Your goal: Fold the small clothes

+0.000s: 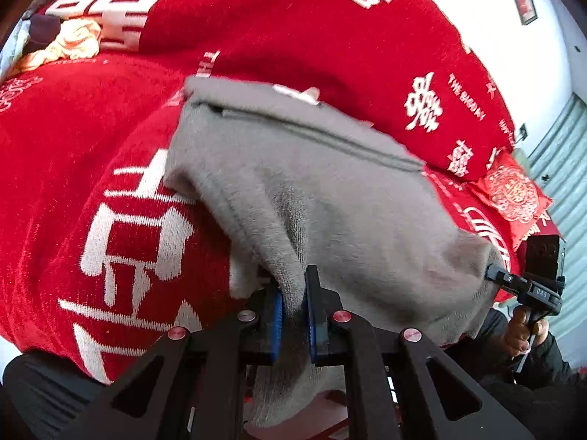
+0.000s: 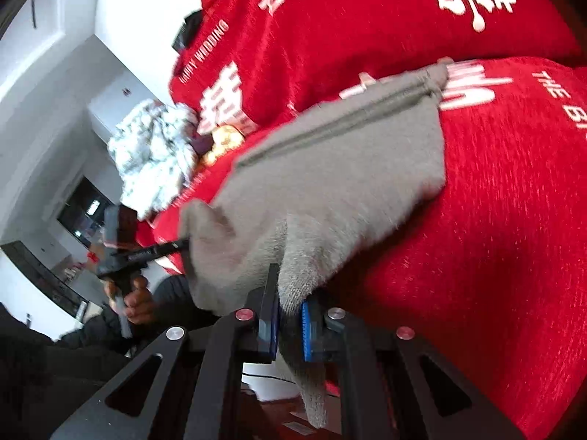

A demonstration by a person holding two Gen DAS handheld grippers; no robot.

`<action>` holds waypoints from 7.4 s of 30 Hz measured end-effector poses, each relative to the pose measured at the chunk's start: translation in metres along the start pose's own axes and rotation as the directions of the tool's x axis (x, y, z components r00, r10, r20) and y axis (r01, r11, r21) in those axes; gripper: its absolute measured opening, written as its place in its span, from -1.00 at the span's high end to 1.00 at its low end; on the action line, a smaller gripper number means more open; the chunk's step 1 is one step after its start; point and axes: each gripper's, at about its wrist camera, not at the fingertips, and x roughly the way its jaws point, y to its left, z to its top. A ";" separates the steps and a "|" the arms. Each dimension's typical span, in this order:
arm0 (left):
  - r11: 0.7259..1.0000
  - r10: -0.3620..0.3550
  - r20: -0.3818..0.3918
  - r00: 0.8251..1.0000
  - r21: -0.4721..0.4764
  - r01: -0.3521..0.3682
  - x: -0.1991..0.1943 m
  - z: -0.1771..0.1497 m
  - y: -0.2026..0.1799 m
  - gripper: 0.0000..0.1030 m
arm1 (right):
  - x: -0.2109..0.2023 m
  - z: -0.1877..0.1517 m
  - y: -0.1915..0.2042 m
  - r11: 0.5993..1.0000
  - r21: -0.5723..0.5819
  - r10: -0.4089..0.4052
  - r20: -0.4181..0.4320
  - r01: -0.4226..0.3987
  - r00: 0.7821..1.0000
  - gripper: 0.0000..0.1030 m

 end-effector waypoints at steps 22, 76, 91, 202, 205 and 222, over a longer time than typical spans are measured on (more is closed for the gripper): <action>0.978 -0.124 0.238 0.963 -0.132 0.158 -0.051 0.063 0.003 0.81 | -0.037 0.068 0.013 0.973 0.119 0.163 0.249 -0.198 0.955 0.81; 0.954 0.180 -0.039 0.983 -0.238 -0.184 0.108 0.236 0.037 0.81 | 0.071 0.220 -0.058 0.903 0.333 -0.317 0.082 0.273 0.945 0.81; 0.946 0.193 -0.151 0.969 -0.232 -0.225 0.163 0.224 0.067 0.79 | 0.105 0.216 -0.098 0.865 0.356 -0.376 -0.005 0.353 0.927 0.79; 0.910 0.121 -0.011 0.993 -0.399 -0.116 0.165 0.264 0.099 -0.86 | 0.144 0.286 -0.133 0.844 0.351 -0.429 -0.011 0.405 0.903 -0.28; 0.927 0.163 0.030 0.986 -0.346 -0.143 0.143 0.264 0.098 -0.86 | 0.127 0.282 -0.129 0.843 0.347 -0.448 0.028 0.412 0.893 -0.28; 0.879 0.474 -0.183 0.861 0.043 -0.474 0.260 0.274 0.049 -0.86 | 0.200 0.278 -0.128 0.785 0.051 -0.601 -0.176 0.617 0.779 -0.26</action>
